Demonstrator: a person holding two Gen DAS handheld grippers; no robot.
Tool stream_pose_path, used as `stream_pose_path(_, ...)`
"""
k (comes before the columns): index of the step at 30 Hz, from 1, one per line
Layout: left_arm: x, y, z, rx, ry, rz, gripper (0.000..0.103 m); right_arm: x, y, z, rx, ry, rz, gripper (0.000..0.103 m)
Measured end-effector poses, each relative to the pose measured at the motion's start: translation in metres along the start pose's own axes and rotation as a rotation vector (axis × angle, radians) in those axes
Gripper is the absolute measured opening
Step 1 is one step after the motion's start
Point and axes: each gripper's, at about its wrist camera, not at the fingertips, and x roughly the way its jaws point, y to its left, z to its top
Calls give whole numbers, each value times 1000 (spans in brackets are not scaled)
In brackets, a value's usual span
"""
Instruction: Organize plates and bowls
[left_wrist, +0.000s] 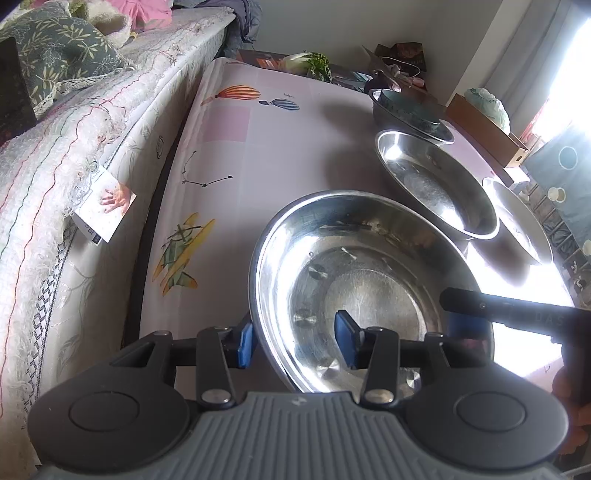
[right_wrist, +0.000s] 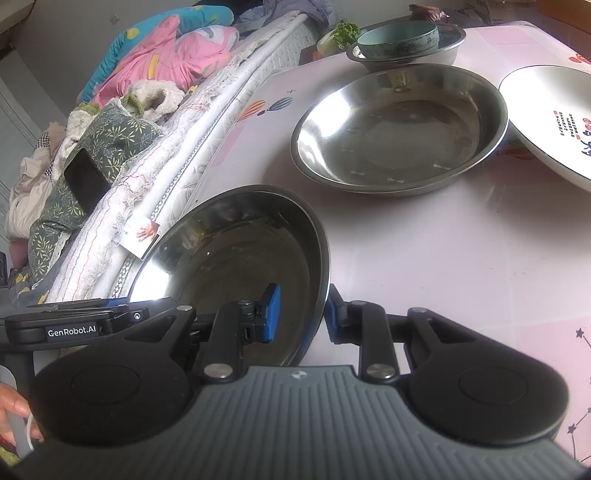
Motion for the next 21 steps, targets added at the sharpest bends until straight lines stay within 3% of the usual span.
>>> stream_pose_path(21,-1,-14,3,48,8,66,44,-2,0,1,-31,-21,9,24)
